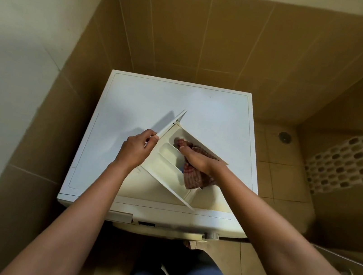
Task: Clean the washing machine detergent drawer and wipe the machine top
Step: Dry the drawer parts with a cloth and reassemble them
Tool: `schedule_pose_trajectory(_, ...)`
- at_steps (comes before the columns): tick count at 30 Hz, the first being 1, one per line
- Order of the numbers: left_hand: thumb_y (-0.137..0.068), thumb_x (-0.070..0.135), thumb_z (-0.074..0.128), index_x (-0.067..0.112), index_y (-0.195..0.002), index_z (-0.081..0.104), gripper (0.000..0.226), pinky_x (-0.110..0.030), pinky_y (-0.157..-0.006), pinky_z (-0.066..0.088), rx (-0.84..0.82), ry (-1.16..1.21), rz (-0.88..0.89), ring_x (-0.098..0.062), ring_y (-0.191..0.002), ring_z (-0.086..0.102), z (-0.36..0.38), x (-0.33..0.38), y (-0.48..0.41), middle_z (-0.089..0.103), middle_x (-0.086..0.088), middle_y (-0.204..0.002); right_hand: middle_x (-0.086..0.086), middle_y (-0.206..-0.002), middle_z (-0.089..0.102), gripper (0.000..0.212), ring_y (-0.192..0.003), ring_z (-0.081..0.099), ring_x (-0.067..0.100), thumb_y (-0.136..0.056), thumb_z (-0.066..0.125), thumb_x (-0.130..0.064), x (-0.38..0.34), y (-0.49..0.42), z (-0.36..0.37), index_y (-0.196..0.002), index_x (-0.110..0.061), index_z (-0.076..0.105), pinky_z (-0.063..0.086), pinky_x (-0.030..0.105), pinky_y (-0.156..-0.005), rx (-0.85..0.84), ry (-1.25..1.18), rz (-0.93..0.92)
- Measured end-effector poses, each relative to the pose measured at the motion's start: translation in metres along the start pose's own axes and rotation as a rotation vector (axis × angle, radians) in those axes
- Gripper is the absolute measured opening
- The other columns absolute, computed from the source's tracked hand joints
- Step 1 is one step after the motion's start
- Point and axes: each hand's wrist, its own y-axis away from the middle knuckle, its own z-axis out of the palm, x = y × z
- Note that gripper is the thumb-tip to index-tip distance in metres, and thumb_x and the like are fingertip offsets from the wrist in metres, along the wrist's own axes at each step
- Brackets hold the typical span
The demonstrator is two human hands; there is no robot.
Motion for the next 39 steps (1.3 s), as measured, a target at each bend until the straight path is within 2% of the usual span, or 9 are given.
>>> schedule_pose_trajectory(12, -0.101, 0.043, 0.035, 0.025, -0.12, 0.054, 0.032, -0.035, -0.082, 0.044, 0.011, 0.049, -0.05, -0.023, -0.106, 0.056, 0.005, 0.004, 0.003, 0.063, 0.0, -0.111, 0.01, -0.156, 0.026, 0.072, -0.144, 0.023, 0.026, -0.096, 0.008, -0.062, 0.013, 0.006, -0.008, -0.151, -0.018, 0.023, 0.016, 0.037, -0.115, 0.068, 0.421, -0.107)
schedule_pose_trajectory(16, -0.102, 0.043, 0.035, 0.026, -0.126, 0.053, 0.035, -0.036, -0.085, 0.044, 0.035, 0.024, -0.059, -0.025, -0.111, 0.056, 0.006, 0.005, 0.003, 0.064, -0.002, -0.118, 0.014, -0.137, 0.051, 0.075, -0.125, 0.048, 0.031, -0.092, 0.02, -0.069, 0.029, 0.006, -0.006, -0.138, -0.015, 0.042, 0.037, 0.038, -0.096, 0.156, 0.668, -0.133)
schedule_pose_trajectory(19, -0.101, 0.046, 0.035, 0.029, -0.125, 0.053, 0.035, -0.035, -0.082, 0.044, 0.029, 0.03, -0.069, -0.025, -0.108, 0.057, 0.006, 0.002, 0.003, 0.064, -0.002, -0.118, 0.012, -0.102, 0.061, 0.049, -0.097, 0.056, 0.03, -0.093, 0.029, -0.065, 0.038, 0.01, -0.012, -0.112, -0.027, 0.053, 0.038, 0.034, -0.077, 0.169, 0.751, -0.19)
schedule_pose_trajectory(26, -0.102, 0.043, 0.035, 0.027, -0.122, 0.054, 0.033, -0.031, -0.078, 0.039, 0.018, 0.033, -0.054, -0.023, -0.107, 0.057, 0.004, 0.003, 0.003, 0.064, -0.001, -0.11, 0.003, -0.086, 0.057, 0.023, -0.08, 0.053, 0.023, -0.099, 0.042, -0.041, 0.079, 0.013, -0.032, -0.096, -0.019, 0.05, 0.037, 0.031, -0.066, 0.255, 0.437, -0.461)
schedule_pose_trajectory(30, -0.102, 0.041, 0.036, 0.025, -0.119, 0.056, 0.031, -0.03, -0.078, 0.038, 0.023, 0.037, -0.037, -0.023, -0.103, 0.058, 0.004, 0.004, 0.003, 0.062, 0.003, -0.098, -0.005, -0.077, 0.061, 0.035, -0.068, 0.054, 0.002, -0.095, 0.046, -0.048, 0.092, 0.026, -0.032, -0.091, -0.017, 0.06, 0.04, 0.025, -0.062, 0.764, -0.312, -0.574)
schedule_pose_trajectory(32, -0.102, 0.04, 0.037, 0.024, -0.119, 0.057, 0.031, -0.031, -0.079, 0.039, 0.03, 0.036, -0.022, -0.023, -0.102, 0.058, 0.004, 0.003, 0.002, 0.061, 0.004, -0.095, -0.008, -0.083, 0.063, 0.04, -0.072, 0.054, -0.008, -0.095, 0.045, -0.05, 0.087, 0.026, -0.035, -0.102, -0.015, 0.063, 0.045, 0.02, -0.067, 0.969, -0.389, -0.614)
schedule_pose_trajectory(35, -0.102, 0.04, 0.037, 0.023, -0.118, 0.057, 0.031, -0.031, -0.079, 0.04, 0.031, 0.035, -0.01, -0.023, -0.101, 0.059, 0.004, 0.003, 0.002, 0.062, 0.004, -0.095, 0.0, -0.142, 0.049, 0.037, -0.126, 0.046, 0.001, -0.099, 0.047, -0.017, 0.066, 0.012, -0.04, -0.136, -0.017, 0.051, 0.036, 0.016, -0.104, 0.71, 0.029, -0.75)
schedule_pose_trajectory(37, -0.101, 0.041, 0.038, 0.025, -0.116, 0.058, 0.03, -0.033, -0.08, 0.042, 0.024, 0.053, -0.017, -0.023, -0.1, 0.059, 0.004, 0.001, 0.002, 0.063, 0.003, -0.096, 0.005, -0.157, 0.023, 0.047, -0.143, 0.025, 0.017, -0.094, 0.047, -0.014, 0.064, -0.011, -0.04, -0.141, -0.017, 0.045, 0.023, 0.036, -0.117, 0.515, 0.675, -0.788)
schedule_pose_trajectory(39, -0.101, 0.042, 0.038, 0.026, -0.115, 0.058, 0.029, -0.035, -0.082, 0.044, 0.02, 0.073, -0.024, -0.023, -0.099, 0.058, 0.004, 0.0, 0.001, 0.064, 0.002, -0.098, 0.001, -0.16, 0.012, 0.052, -0.147, 0.017, 0.022, -0.093, 0.047, -0.018, 0.067, -0.027, -0.038, -0.145, -0.018, 0.04, 0.024, 0.049, -0.115, 0.469, 1.011, -0.73)
